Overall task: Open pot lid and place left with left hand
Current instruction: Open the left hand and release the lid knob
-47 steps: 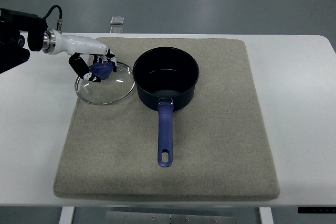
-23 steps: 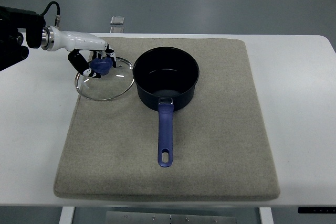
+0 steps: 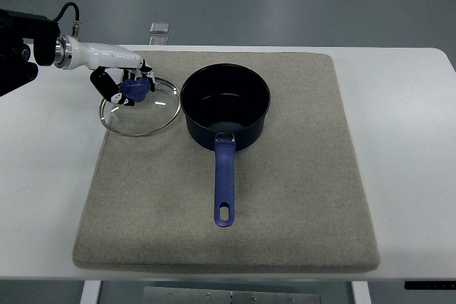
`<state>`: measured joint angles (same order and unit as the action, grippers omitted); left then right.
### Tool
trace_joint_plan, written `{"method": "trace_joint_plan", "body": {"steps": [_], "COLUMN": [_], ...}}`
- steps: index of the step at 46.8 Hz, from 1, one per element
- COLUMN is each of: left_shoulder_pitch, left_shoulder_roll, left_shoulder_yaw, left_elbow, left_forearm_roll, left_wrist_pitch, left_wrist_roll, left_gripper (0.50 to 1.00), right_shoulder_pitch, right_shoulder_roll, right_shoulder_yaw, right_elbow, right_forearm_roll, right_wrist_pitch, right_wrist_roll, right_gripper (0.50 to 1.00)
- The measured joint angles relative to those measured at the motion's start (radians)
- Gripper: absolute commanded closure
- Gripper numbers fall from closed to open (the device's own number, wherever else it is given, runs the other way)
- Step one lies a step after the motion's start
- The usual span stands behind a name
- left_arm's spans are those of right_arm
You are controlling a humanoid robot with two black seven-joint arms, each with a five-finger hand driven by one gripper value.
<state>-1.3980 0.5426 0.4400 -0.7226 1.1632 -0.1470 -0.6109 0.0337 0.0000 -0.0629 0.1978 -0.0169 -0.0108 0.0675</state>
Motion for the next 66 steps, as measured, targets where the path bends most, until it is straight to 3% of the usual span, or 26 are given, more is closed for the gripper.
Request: {"method": "trace_joint_plan", "body": {"steps": [3,8,15,19,24,25,28,33,55,66], "left_shoulder_pitch": [0.0,0.0,0.014,0.021,0.022,0.022,0.024,0.029,0.01,-0.026], "left_shoulder_roll": [0.0,0.0,-0.001,-0.002,-0.003,-0.003,-0.003,-0.003,0.013,0.083], "left_shoulder_yaw": [-0.004,-0.009,-0.006,-0.003,-0.003,-0.003,-0.003,-0.005,-0.026,-0.145], "left_elbow": [-0.003,-0.005,-0.009,-0.009,-0.009,-0.009,-0.009,-0.009,-0.049,-0.112], "left_forearm_roll": [-0.003,-0.01,-0.025,-0.024,-0.021,-0.021,-0.021,-0.027,-0.055,-0.064], "left_wrist_pitch": [0.005,0.007,0.008,0.008,0.008,0.008,0.008,0.007,-0.004,-0.017], "left_wrist_roll": [0.0,0.0,0.0,0.0,0.0,0.0,0.0,0.0,0.0,0.0], "left_gripper": [1.0,0.924,0.915,0.853,0.838,0.815,0.622,0.574,0.54,0.538], "right_shoulder_pitch": [0.0,0.0,0.0,0.001,0.0,0.0,0.0,0.0,0.001,0.001], "right_shoulder_roll": [0.0,0.0,0.0,0.0,0.0,0.0,0.0,0.0,0.0,0.0], "right_shoulder_yaw": [0.0,0.0,0.0,0.0,0.0,0.0,0.0,0.0,0.0,0.0], "right_elbow": [0.0,0.0,0.0,0.0,0.0,0.0,0.0,0.0,0.0,0.0], "right_forearm_roll": [0.0,0.0,0.0,0.0,0.0,0.0,0.0,0.0,0.0,0.0], "right_wrist_pitch": [0.0,0.0,0.0,0.0,0.0,0.0,0.0,0.0,0.0,0.0], "right_wrist_roll": [0.0,0.0,0.0,0.0,0.0,0.0,0.0,0.0,0.0,0.0], "right_gripper": [0.583,0.583,0.583,0.583,0.583,0.583,0.583,0.583,0.583,0.583]}}
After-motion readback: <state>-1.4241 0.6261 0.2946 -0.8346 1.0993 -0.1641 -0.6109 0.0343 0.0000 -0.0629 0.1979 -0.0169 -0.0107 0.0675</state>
